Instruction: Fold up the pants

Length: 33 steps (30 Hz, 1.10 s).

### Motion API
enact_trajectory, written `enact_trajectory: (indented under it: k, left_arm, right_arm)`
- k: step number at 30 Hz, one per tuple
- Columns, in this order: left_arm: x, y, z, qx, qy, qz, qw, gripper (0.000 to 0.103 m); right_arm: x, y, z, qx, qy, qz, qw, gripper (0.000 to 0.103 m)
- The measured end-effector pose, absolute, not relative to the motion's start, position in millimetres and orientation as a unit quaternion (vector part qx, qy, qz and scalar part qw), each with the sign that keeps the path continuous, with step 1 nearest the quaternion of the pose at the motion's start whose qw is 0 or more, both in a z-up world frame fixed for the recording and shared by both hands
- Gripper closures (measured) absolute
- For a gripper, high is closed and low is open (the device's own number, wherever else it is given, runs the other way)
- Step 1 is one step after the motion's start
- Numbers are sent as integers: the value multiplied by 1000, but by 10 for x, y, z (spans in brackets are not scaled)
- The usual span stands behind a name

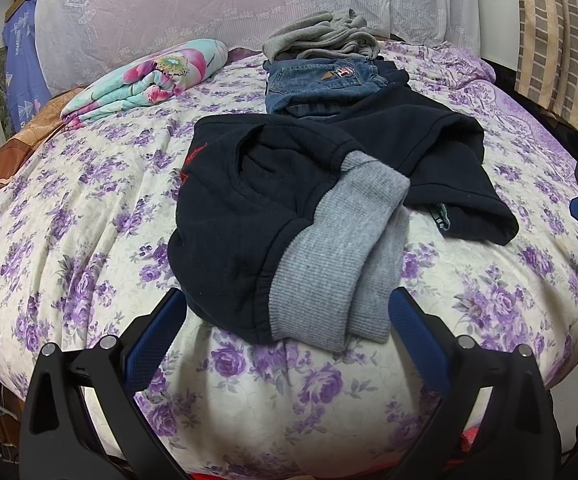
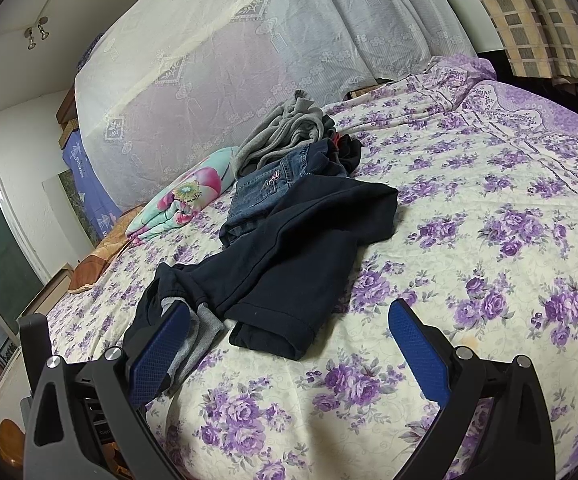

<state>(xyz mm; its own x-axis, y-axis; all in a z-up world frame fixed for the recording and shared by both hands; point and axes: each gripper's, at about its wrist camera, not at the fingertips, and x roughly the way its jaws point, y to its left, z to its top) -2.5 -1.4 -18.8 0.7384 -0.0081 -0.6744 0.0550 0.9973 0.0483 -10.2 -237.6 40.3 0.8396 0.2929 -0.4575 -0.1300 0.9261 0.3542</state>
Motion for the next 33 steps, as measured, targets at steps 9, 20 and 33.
enact_trajectory:
  k: [9, 20, 33]
  left_arm:
    - [-33, -24, -219, 32, 363, -17, 931, 4]
    - [-63, -37, -313, 18, 365, -31, 930, 4]
    - [193, 28, -238, 20, 382, -34, 923, 4]
  right_arm:
    - [-107, -2372, 326, 157, 265, 112, 945, 3]
    - [-65, -2373, 267, 152, 271, 105, 945, 3]
    - [33, -2495, 215, 165, 296, 99, 935, 3]
